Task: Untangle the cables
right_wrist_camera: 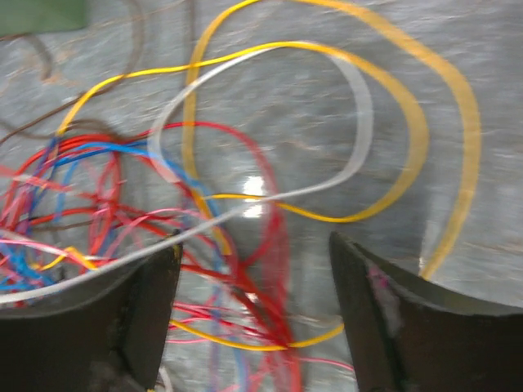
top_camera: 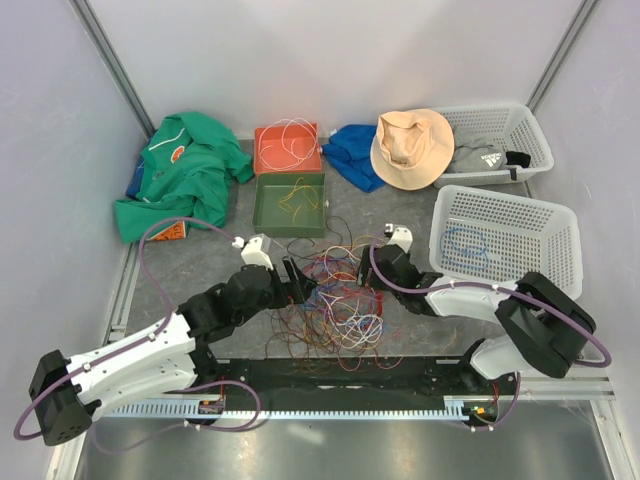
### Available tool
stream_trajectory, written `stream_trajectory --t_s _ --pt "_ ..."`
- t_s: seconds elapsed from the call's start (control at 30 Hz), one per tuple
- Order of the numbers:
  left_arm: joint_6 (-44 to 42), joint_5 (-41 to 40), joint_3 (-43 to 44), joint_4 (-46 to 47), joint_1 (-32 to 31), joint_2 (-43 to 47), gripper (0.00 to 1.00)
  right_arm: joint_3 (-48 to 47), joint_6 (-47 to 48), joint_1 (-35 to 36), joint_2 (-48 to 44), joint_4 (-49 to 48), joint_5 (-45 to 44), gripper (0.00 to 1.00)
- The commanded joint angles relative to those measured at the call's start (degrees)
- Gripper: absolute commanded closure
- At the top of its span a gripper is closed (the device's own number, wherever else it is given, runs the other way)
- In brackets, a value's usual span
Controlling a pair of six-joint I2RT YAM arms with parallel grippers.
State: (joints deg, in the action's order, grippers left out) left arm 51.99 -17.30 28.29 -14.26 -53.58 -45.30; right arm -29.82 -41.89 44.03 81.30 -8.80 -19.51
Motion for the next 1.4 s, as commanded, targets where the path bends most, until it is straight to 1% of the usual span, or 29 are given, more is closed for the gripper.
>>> stream_trajectory --t_s 0.0,0.03,0.07,0.13,0.17,0.23,0.27,0.33,0.37,0.4,0.47,0.5,0.67,0.83,0.97,1.07,1.13,1.17,1.27,1.37 --pt "3.3 0.0 -0.4 1.4 -1.3 -0.1 0.0 0.2 -1.3 3.3 5.3 -0.8 4.9 0.26" --pt "3.3 -0.1 -0.5 1.4 -1.4 0.4 0.0 0.2 -1.3 3.7 5.7 -1.0 5.1 0.29" --pt "3.2 -0.4 -0.4 1.3 -1.6 0.5 0.0 0.2 -1.4 3.9 6.1 -1.3 5.1 0.36" --pt "2.9 -0.9 -0.2 0.9 -1.7 1.1 0.0 0.2 -1.0 3.9 6.2 -1.3 5.0 0.45" --pt "2.8 -1.2 0.1 0.6 -1.8 1.8 0.0 0.1 -0.7 3.8 6.0 -1.2 4.9 0.56" --pt "1.9 -2.6 1.3 -0.3 -1.8 2.7 0.0 -0.1 -0.1 4.0 4.3 -0.5 3.9 0.68" --pt "1.5 -3.1 1.8 -1.4 -1.8 3.2 0.0 -0.8 0.7 4.0 3.5 0.9 3.5 0.81" --pt "-0.4 -5.9 4.2 -2.9 -1.8 4.9 0.0 -1.8 1.9 4.0 -0.1 2.9 2.5 0.94" --pt "-1.1 -7.0 5.1 -4.5 -1.8 5.4 0.0 -3.4 3.2 4.1 -1.7 5.5 1.2 1.0" --pt "-2.5 -9.6 6.8 -5.2 -1.8 6.8 0.0 -4.3 3.9 4.3 -5.2 6.8 0.6 1.0" --pt "-4.0 -11.7 8.3 -6.2 -1.8 8.1 0.0 -6.9 6.2 4.8 -9.2 10.4 -0.8 1.0" --pt "-5.4 -13.5 9.6 -6.4 -1.8 9.5 0.0 -7.8 6.9 4.9 -13.1 11.4 -1.1 1.0" --pt "-9.3 -17.8 11.4 -6.1 -1.8 12.2 0.0 -13.8 10.3 5.4 -23.8 17.1 -1.6 1.0" --pt "-11.9 -17.8 12.0 -2.6 -1.8 12.0 0.0 -17.9 13.2 5.4 -28.0 19.3 2.4 1.0" --pt "-15.9 -13.5 11.3 3.4 -1.7 9.9 0.01 -20.2 14.4 5.4 -29.5 19.8 8.4 1.0" --pt "-19.7 -8.1 10.8 9.2 -1.7 8.1 0.01 -21.4 14.7 5.4 -30.5 20.1 12.9 1.0" --pt "-21.5 -5.8 10.6 11.6 -1.7 7.1 0.01 -22.0 14.7 5.4 -30.9 20.6 14.6 1.0" --pt "-22.7 -3.3 10.6 14.0 -1.8 6.6 0.01 -22.1 14.9 5.4 -31.6 20.7 14.9 1.0" --pt "-23.5 0.2 10.6 18.3 -1.8 4.0 0.01 -22.3 15.0 5.4 -33.1 21.1 15.9 1.0" --pt "-24.1 3.4 11.0 20.1 -1.7 0.6 0.01 -22.6 14.7 5.4 -34.4 21.2 18.1 1.0"
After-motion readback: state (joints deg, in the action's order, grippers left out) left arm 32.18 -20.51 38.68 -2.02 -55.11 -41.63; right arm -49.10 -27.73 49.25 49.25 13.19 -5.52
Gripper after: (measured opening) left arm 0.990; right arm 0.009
